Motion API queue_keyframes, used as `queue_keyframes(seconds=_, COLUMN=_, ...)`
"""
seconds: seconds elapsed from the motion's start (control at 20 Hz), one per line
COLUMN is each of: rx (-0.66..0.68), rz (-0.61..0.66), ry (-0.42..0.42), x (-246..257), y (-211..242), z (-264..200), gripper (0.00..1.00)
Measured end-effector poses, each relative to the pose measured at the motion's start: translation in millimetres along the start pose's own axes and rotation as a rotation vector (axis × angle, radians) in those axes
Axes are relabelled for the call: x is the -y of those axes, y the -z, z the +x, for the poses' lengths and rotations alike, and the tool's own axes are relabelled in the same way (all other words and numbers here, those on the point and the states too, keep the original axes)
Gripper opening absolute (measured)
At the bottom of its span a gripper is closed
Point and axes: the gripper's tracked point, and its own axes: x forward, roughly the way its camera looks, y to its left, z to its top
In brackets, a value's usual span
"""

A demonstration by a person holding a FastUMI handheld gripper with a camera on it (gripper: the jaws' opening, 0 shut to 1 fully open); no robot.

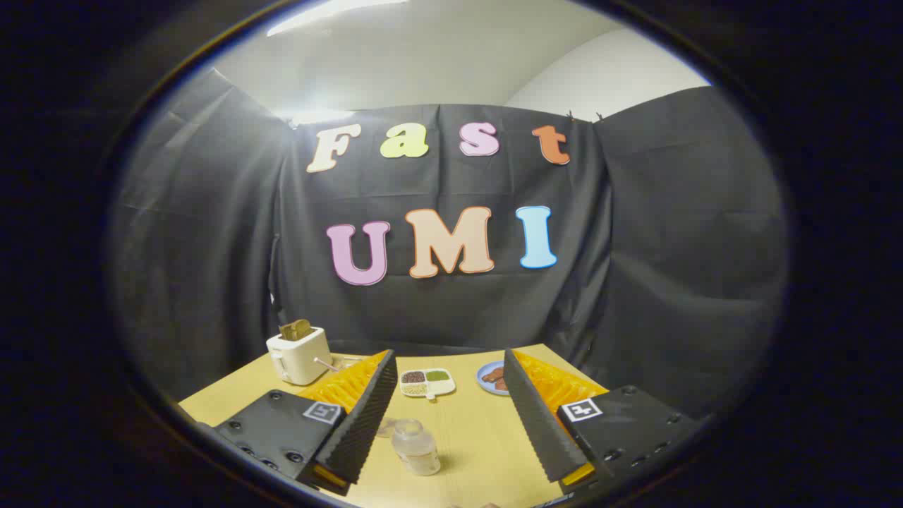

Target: Take the bottle from table, then pour the juice into the cup, finally place the bottle on the coaster

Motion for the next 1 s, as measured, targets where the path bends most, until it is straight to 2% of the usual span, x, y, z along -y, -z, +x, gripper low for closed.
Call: queue_keyframes(seconds=1.0, rx=0.005, rz=-0.012, ry=-0.024, x=-9, y=-2, z=-10, gripper=0.97)
